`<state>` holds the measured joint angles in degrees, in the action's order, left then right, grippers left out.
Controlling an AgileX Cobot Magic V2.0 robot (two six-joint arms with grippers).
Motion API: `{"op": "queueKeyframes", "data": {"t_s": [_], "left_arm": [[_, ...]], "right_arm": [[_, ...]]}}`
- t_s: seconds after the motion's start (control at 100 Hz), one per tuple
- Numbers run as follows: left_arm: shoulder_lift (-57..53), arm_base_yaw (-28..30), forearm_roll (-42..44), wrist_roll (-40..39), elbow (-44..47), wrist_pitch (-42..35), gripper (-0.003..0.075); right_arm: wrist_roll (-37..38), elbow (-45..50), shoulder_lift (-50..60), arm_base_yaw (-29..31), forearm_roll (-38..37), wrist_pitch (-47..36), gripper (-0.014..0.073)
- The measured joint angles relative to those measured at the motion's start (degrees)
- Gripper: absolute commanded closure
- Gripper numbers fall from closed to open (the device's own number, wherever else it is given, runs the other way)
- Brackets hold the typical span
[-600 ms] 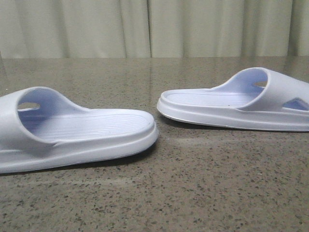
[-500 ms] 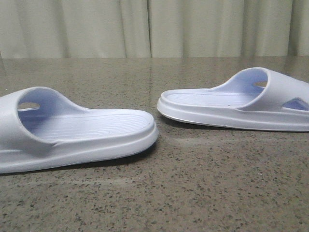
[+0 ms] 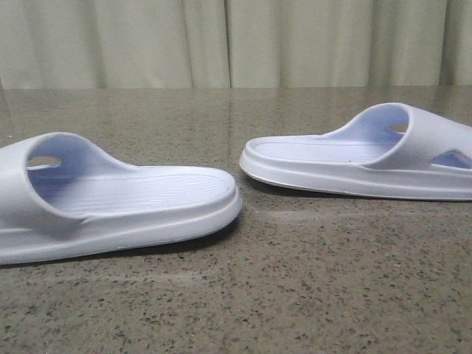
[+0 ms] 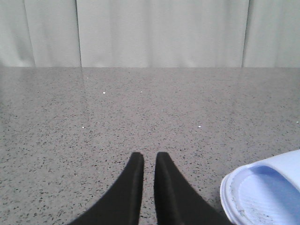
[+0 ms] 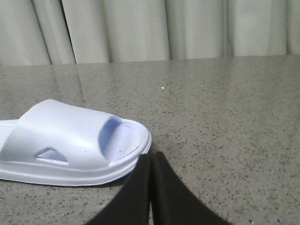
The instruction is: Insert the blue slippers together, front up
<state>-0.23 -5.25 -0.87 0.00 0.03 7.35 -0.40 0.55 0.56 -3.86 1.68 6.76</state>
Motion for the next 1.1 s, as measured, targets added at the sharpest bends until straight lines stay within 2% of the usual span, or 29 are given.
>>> {"op": "queueKeyframes", "data": {"t_s": [0.68,1.1], "left_arm": [[0.00,0.00,0.00,0.00,0.00,0.00,0.0704],[0.00,0.00,-1.19,0.00,0.00,-1.08,0.0704]], "right_arm": [[0.00,0.00,0.00,0.00,0.00,0.00,0.0701],[0.00,0.00,0.00,0.00,0.00,-3.72,0.0701]]}}
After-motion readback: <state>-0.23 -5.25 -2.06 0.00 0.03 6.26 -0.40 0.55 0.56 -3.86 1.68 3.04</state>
